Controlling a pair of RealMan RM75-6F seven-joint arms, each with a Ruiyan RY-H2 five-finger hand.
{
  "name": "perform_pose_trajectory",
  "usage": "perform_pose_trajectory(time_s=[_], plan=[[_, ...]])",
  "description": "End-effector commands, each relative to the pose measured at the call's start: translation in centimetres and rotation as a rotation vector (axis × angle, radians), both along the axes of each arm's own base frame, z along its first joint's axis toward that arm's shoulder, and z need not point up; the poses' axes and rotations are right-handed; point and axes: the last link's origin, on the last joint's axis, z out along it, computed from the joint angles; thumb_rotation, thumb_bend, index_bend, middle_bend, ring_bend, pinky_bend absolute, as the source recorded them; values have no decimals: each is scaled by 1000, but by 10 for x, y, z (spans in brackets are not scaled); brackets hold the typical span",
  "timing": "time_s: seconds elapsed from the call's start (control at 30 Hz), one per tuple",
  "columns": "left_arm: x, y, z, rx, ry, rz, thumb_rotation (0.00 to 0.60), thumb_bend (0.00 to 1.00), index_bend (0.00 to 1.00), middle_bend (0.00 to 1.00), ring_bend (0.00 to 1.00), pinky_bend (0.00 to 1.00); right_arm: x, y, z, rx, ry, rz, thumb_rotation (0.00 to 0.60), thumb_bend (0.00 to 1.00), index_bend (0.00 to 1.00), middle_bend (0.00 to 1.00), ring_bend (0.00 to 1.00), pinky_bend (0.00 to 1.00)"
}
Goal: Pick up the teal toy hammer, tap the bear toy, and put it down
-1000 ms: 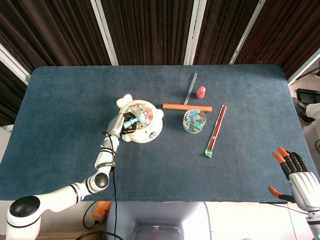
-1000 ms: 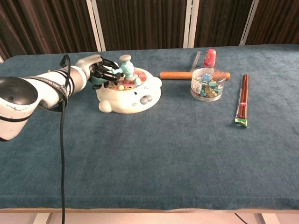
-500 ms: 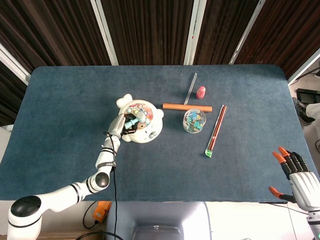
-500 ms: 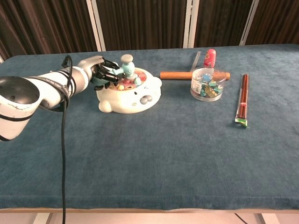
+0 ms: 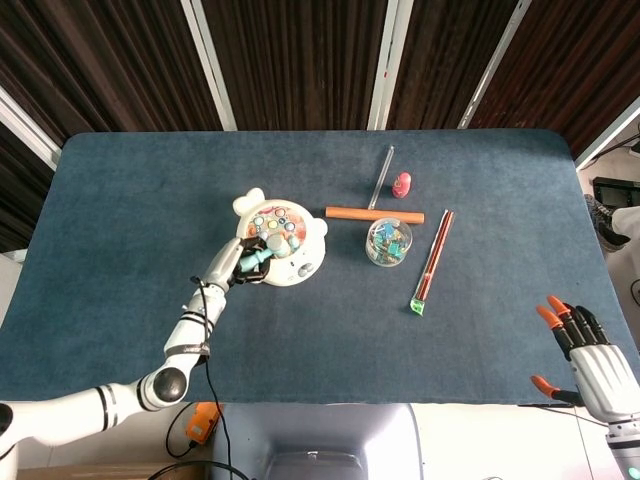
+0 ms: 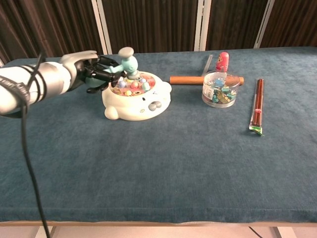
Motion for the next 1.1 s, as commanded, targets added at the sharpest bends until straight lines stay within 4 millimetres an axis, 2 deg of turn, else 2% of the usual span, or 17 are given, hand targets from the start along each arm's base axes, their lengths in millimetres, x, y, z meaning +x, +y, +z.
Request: perform_pose_trajectory(time_s=[0.03,0.2,0.43,0.6,0.73,0.8,0.9,1.0,1.1], plan=[[-33,-29,6,-42,34,50,600,935,701,964,1000,1000,1,0,-2,6,2,2,600,327,0,0,0,0],[-58,-48,-13,-27,147,32,600,919,727,971,1000,1000,3,1,-6,19,5,9,600,327,0,0,0,0],[-82,-56,-34,-28,206,54,600,898,733,944,987,989,2,1,-2,8,-2,12,600,327,0,0,0,0],[-87,-59,-44,-63,233,54,600,883,737,890,919,882,2,1,-2,11,-2,12,600,327,0,0,0,0],[-87,-59,-48,-98,235,64,600,880,744,791,781,737,2,1,-2,8,-2,11,600,327,0,0,0,0],[-87,-58,-48,-101,247,62,600,878,757,654,620,615,2,1,-2,8,-2,11,600,327,0,0,0,0],[-87,-55,-47,-89,257,65,600,877,765,528,457,490,2,1,-2,10,-1,10,600,327,0,0,0,0],[-89,-52,-46,-63,269,66,600,878,771,465,386,409,2,1,-3,11,0,9,600,327,0,0,0,0],[-92,-49,-45,-44,285,57,600,833,740,421,339,365,2,0,-3,12,1,9,600,327,0,0,0,0]])
